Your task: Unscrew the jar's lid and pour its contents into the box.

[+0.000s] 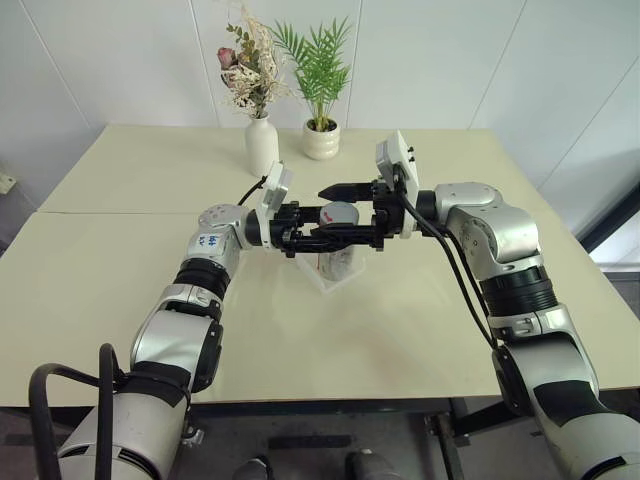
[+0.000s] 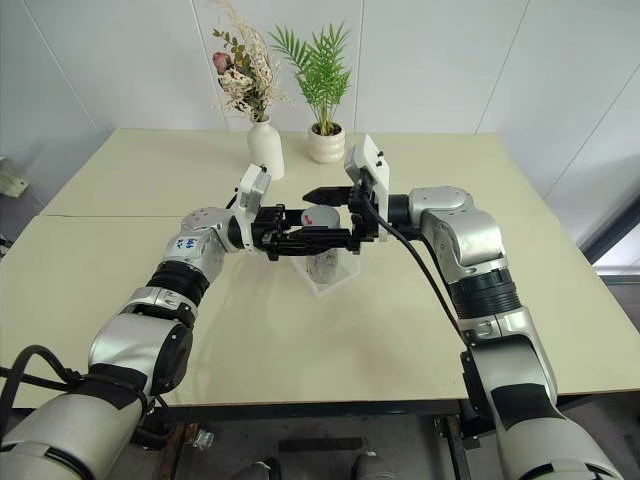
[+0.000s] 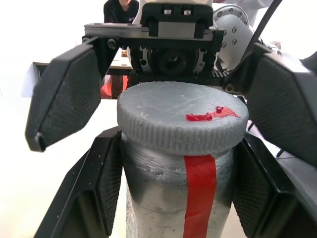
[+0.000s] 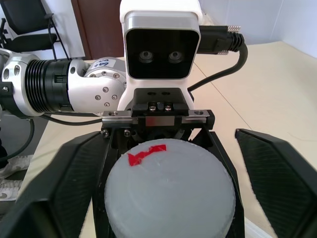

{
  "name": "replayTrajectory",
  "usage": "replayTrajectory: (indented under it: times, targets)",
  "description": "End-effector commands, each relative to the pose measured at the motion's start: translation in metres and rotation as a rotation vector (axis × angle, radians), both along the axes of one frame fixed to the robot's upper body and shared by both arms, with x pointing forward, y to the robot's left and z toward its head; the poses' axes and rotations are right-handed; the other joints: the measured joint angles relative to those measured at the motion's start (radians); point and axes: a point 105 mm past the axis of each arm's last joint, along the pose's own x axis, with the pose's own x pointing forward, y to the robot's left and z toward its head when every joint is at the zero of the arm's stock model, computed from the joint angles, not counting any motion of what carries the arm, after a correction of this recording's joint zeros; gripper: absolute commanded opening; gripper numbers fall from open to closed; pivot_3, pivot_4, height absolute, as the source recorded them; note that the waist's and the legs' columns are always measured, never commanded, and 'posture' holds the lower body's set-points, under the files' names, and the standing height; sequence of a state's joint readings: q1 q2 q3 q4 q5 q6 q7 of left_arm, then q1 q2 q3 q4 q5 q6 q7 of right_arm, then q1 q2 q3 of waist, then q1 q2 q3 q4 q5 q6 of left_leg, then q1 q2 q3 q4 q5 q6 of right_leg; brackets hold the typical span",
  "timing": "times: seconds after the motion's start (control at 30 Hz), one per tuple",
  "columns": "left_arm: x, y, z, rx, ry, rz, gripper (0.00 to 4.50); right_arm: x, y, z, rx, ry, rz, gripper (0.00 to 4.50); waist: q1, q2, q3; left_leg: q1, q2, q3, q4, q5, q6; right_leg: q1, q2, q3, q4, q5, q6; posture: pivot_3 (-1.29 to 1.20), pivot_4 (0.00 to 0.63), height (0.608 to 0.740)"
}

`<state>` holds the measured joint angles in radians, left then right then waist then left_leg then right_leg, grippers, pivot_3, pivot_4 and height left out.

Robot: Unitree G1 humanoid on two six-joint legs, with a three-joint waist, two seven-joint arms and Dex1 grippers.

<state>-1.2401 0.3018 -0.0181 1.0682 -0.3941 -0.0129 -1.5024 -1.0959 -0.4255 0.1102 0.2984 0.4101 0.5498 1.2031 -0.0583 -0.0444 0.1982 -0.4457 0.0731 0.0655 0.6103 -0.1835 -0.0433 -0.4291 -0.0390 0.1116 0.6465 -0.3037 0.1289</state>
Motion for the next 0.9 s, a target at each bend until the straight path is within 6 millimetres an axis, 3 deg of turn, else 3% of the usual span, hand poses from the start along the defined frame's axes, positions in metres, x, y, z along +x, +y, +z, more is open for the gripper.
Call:
replayTrajectory:
  times: [0.03, 0.1, 0.6, 0.67, 0.9]
  targets:
    - [-0.014, 0.002, 0.011, -0.001, -0.07, -0.12, 2.61, -0.004, -0.002, 0.015, 0.016, -0.056, 0.01, 3.35, 0.0, 0.0, 0.0, 0.0, 0.0, 0.0, 0.0, 0.0, 0.0, 0.0, 0.0, 0.0, 0.0, 0.0, 0.0, 0.0, 0.15, 0.74]
    - [-0.014, 0.002, 0.011, -0.002, -0.069, -0.12, 2.61, -0.005, -0.002, 0.017, 0.023, -0.057, 0.015, 2.88, 0.0, 0.0, 0.0, 0.0, 0.0, 0.0, 0.0, 0.0, 0.0, 0.0, 0.0, 0.0, 0.0, 0.0, 0.0, 0.0, 0.15, 0.74]
    - [-0.015, 0.004, 0.002, -0.002, -0.034, -0.121, 2.61, -0.007, -0.007, 0.031, 0.062, -0.056, 0.041, 2.88, 0.001, 0.0, 0.0, 0.0, 0.0, 0.0, 0.0, 0.0, 0.0, 0.0, 0.0, 0.0, 0.0, 0.0, 0.0, 0.0, 0.15, 0.74]
    - [-0.015, 0.004, 0.0, 0.002, -0.027, -0.123, 2.61, -0.008, -0.008, 0.033, 0.062, -0.058, 0.042, 2.59, 0.0, 0.0, 0.0, 0.0, 0.0, 0.0, 0.0, 0.0, 0.0, 0.0, 0.0, 0.0, 0.0, 0.0, 0.0, 0.0, 0.15, 0.74]
    - [-0.015, 0.005, -0.004, 0.011, -0.014, -0.121, 2.61, -0.006, -0.01, 0.038, 0.066, -0.07, 0.034, 2.59, 0.0, 0.0, 0.0, 0.0, 0.0, 0.0, 0.0, 0.0, 0.0, 0.0, 0.0, 0.0, 0.0, 0.0, 0.0, 0.0, 0.15, 0.74]
